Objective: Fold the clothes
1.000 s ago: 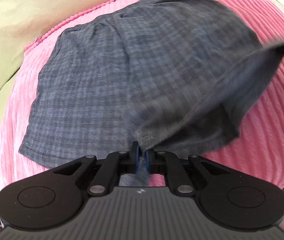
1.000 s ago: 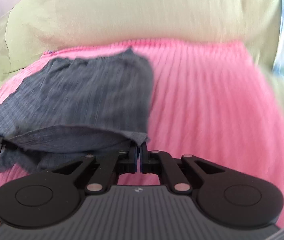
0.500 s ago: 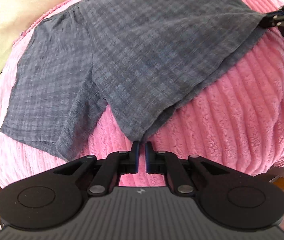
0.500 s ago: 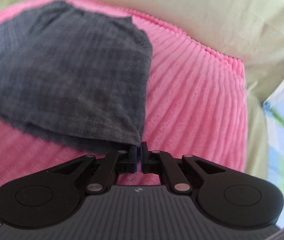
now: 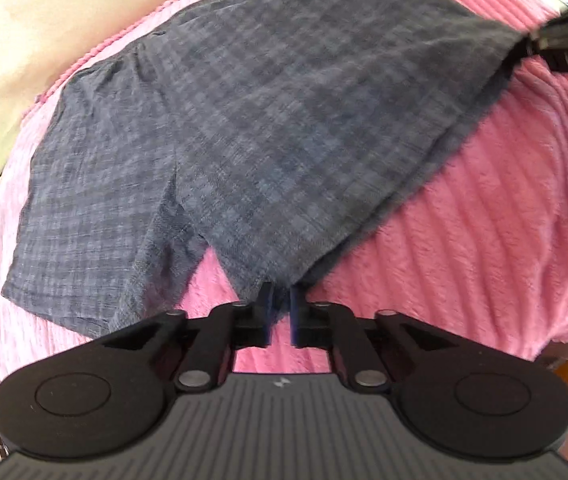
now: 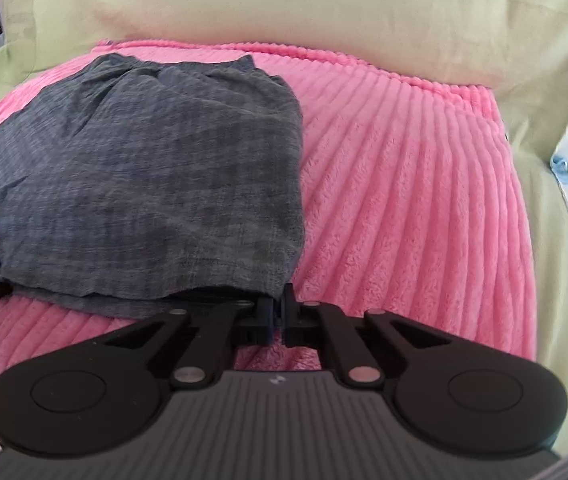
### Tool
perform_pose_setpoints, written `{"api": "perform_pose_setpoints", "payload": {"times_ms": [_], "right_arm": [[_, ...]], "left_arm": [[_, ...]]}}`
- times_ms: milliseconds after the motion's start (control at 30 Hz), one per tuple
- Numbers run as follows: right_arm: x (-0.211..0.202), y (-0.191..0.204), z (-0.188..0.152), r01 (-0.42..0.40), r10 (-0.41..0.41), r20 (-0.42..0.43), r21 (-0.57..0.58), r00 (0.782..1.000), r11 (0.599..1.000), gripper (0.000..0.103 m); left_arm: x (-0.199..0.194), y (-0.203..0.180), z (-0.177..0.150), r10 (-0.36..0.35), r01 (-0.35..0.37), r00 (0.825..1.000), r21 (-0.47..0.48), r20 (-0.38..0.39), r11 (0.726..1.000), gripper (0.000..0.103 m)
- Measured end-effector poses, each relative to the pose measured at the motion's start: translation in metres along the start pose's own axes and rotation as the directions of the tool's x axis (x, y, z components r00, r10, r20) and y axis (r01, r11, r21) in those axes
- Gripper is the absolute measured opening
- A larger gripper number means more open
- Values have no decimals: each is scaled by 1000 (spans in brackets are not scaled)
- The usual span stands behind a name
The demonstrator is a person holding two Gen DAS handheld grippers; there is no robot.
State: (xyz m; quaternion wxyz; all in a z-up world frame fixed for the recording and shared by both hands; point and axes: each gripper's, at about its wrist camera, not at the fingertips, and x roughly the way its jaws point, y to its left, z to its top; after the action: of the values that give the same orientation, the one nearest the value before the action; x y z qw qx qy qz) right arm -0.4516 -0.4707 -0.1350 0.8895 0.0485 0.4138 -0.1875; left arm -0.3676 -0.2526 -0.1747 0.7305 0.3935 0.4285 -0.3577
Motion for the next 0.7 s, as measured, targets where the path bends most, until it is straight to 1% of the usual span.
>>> {"api": "perform_pose_setpoints", "payload": {"times_ms": [33,67,100,167,200,233,267,300,333,367,433,467,500,533,600,633,700], "right_arm": [[-5,0,3,14,-14,3,-18,1000,1000,1],[-7,-1,3,29,-29,-2,-25,1000,999,1],[-3,-2,0,42,-43,-23,-28,999,999,1],[13,-1,-11,64,-67,-96,-30,993,998,3],[18,0,-16,77,-80,-120,-28,990,997,9],[14,3,-16,94,-97,-110,-31,989,995,18],[7,6,-15,114,-117,-113,-35,987,993,27],[-2,10,-14,148,-151,-119,-30,981,988,40],[-12,14,-13,160,-161,-118,-16,980,987,41],[-23,19,-12,169,-168,-117,-1,979,986,41],[-42,40,-7,135,-132,-106,25,986,991,41],[-48,55,-3,106,-104,-89,19,991,994,41],[-54,76,4,60,-60,-63,-5,996,998,40],[-57,100,11,20,-22,-35,-43,999,999,37],[-59,151,26,-26,29,15,-133,999,991,37],[-57,177,34,-33,40,38,-167,998,985,37],[-49,223,47,-25,39,70,-188,997,982,38]], "left_arm": [[-4,0,1,-48,48,999,-4,-2,999,0],[-5,-1,1,-80,80,997,-9,-7,997,0],[-4,-5,0,-92,92,996,-9,-20,996,0],[-2,-14,-5,-72,74,996,39,-51,996,1],[-6,-15,-9,-62,66,996,66,-60,996,7],[-13,-12,-16,-71,77,995,85,-70,993,19],[-21,-3,-24,-94,101,993,89,-76,991,29],[-30,8,-33,-99,106,992,95,-75,990,31],[-36,18,-40,-85,92,994,110,-72,990,35],[-41,28,-46,-67,75,995,127,-67,989,35],[-49,66,-59,-11,18,999,151,-51,988,35],[-52,83,-62,12,-5,999,157,-44,988,35],[-53,101,-65,45,-40,998,165,-32,986,35],[-53,124,-70,99,-95,995,179,-12,979,35],[-45,162,-70,170,-172,985,208,24,963,35],[-36,188,-70,206,-213,977,227,51,950,35],[-19,221,-69,242,-258,966,257,90,931,36]]}}
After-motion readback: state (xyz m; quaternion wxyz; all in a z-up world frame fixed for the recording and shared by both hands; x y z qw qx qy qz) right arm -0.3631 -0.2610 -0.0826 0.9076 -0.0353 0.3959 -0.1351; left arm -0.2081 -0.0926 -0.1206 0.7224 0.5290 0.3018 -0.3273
